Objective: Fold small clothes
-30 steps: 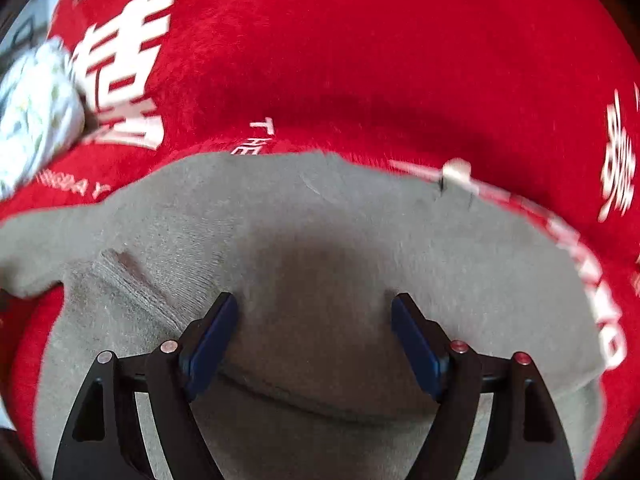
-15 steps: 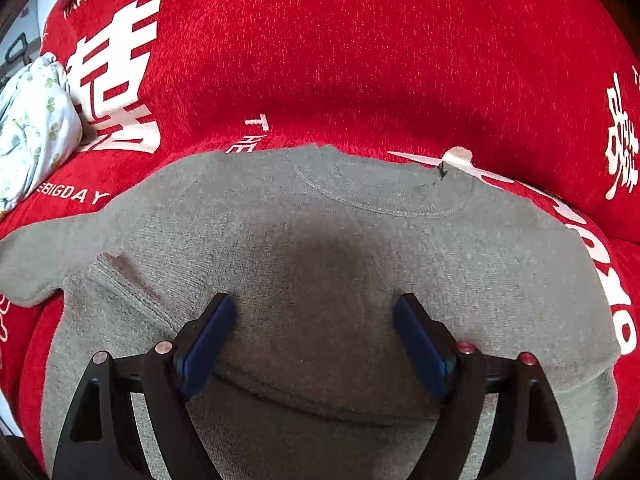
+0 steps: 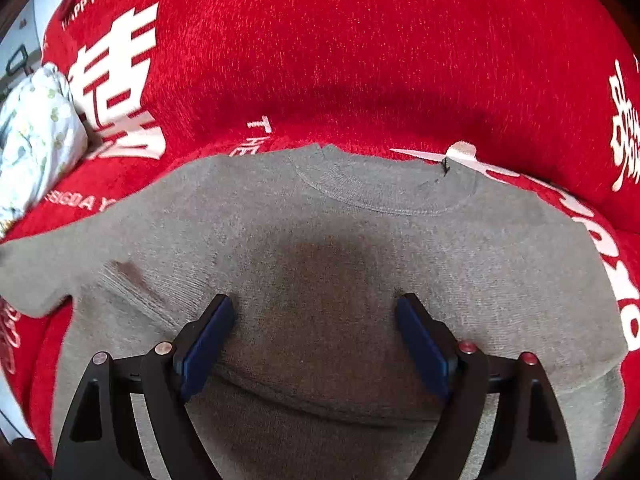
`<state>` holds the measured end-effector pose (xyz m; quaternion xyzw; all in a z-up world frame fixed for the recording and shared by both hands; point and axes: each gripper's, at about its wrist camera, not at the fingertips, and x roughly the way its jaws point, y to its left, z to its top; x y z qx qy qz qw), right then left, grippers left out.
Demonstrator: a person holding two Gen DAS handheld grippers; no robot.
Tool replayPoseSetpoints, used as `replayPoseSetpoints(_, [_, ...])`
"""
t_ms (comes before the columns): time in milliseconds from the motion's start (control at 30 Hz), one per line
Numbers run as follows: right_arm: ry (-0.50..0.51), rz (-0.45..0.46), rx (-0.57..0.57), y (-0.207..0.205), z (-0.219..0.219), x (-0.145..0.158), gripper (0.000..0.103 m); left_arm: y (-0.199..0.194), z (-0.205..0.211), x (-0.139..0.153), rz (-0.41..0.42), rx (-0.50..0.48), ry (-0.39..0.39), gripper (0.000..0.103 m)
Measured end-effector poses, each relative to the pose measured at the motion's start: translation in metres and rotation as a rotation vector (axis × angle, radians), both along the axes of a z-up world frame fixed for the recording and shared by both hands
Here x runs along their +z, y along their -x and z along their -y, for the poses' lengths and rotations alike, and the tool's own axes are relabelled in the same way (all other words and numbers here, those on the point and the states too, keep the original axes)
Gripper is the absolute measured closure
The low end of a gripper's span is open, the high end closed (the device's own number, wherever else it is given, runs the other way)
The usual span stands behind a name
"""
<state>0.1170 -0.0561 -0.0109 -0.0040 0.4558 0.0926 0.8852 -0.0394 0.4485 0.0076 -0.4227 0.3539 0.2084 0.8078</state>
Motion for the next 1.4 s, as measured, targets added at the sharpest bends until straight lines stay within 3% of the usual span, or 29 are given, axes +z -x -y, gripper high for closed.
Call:
replayPoseSetpoints(133, [-0.057,0.027,-0.040,0.016,0.021,0.013,0.016,-0.007,0.022,0.023,-0.043,-0.056,-0.124,0.092])
replayPoseSetpoints(367, [-0.016,0.074,-0.025,0.063,0.061,0.024,0.016,-0.033,0.060,0.038,-0.057,-0.130,-0.157,0.092])
replayPoseSetpoints(600, [0.007,0.068,-0.069,0.094,0.105,0.009,0.016,-0.057,0.120,0.049,-0.109,-0.219,-0.256,0.092])
replayPoseSetpoints(733, [-0.028,0.078,-0.067,0.098,0.112,0.006,0.016,-0.069,0.158,0.051,-0.144,-0.273,-0.312,0.092])
replayPoseSetpoints(1100, [-0.018,0.084,-0.029,0.101,0.107,0.001,0.010,-0.098,0.241,0.052,-0.168,-0.389,-0.314,0.092])
replayPoseSetpoints(1300, [-0.043,0.085,-0.021,0.103,0.111,0.001,0.009,-0.111,0.269,0.055,-0.185,-0.416,-0.303,0.092])
replayPoseSetpoints(1400, [-0.004,0.072,0.000,0.107,0.107,0.001,0.007,-0.116,0.280,0.056,-0.195,-0.422,-0.299,0.092])
